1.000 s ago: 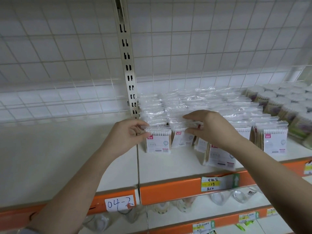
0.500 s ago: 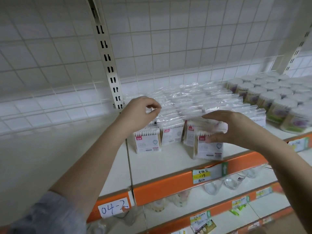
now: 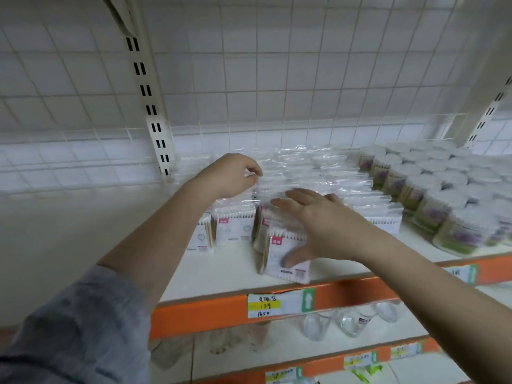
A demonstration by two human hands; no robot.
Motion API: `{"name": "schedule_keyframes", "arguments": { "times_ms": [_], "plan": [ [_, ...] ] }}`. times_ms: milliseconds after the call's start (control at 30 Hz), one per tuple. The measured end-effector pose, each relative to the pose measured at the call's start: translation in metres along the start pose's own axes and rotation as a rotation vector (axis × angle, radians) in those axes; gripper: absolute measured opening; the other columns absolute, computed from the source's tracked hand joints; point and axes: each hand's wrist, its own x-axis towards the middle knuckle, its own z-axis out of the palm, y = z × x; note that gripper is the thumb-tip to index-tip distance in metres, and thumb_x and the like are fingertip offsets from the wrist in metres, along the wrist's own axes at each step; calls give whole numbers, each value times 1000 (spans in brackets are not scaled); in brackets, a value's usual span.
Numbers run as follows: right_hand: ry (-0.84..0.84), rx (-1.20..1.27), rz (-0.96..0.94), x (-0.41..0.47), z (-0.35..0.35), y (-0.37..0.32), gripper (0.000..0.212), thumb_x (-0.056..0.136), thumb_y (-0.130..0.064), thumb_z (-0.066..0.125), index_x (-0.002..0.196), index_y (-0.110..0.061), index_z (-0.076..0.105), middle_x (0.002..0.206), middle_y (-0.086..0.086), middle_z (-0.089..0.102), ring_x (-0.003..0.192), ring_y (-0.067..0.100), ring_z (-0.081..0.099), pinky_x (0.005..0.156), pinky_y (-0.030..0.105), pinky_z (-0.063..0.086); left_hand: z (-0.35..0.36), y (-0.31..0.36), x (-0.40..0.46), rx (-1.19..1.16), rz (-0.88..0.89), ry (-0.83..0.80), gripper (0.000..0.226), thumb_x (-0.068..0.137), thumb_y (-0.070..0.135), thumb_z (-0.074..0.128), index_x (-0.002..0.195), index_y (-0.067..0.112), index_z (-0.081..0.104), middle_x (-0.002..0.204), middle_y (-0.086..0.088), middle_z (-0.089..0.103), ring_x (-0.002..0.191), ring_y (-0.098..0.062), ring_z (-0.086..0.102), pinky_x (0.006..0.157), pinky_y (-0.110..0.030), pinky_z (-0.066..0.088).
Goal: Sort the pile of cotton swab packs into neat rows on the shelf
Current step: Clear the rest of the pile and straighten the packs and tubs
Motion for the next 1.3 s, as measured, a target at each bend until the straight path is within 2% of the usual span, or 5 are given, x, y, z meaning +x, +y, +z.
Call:
{"name": "schedule_keyframes", "arguments": {
  "times_ms": [133, 300, 867, 1167, 1300],
  "plan": [
    [-30, -51, -145, 12, -4, 6, 96, 59, -61, 75, 139, -34, 29, 132, 0, 43, 119, 23, 43, 91, 42, 34, 1, 5, 0, 13, -116, -8, 24, 96, 22, 50, 114, 20, 65, 127, 4, 58, 118, -15, 51, 91, -23, 35],
    [-16, -30, -262, 15, -3, 9, 86, 64, -47, 77, 135, -30, 31, 118, 3, 39, 97, 24, 50, 91, 39, 37, -1, 10, -6, 34, -202, -14, 25, 95, 24, 51, 116, 19, 64, 125, 3, 60, 115, -15, 52, 92, -25, 37],
    [52, 137, -192, 35, 11, 17, 87, 66, -32, 77, 137, -26, 27, 141, -4, 39, 126, 19, 42, 115, 34, 13, 12, -17, 0, -53, -101, 86, 28, 95, 29, 51, 119, 21, 63, 124, 6, 61, 113, -9, 54, 95, -21, 37],
    [-83, 124, -129, 28, -2, 25, 111, 65, -49, 78, 147, -32, 6, 156, -5, 13, 143, 12, 15, 118, 47, -1, -5, -9, 63, 199, -99, -143, 46, 98, 38, 42, 140, 18, 44, 147, 1, 40, 134, -19, 38, 106, -28, 29],
    [-77, 57, -88, 30, 0, 25, 101, 69, -47, 74, 147, -33, 12, 155, -4, 18, 143, 14, 17, 117, 50, 6, 3, -5, 81, 264, -95, -230, 46, 97, 40, 43, 139, 20, 45, 144, 2, 45, 123, -18, 47, 92, -24, 36]
  ]
}}
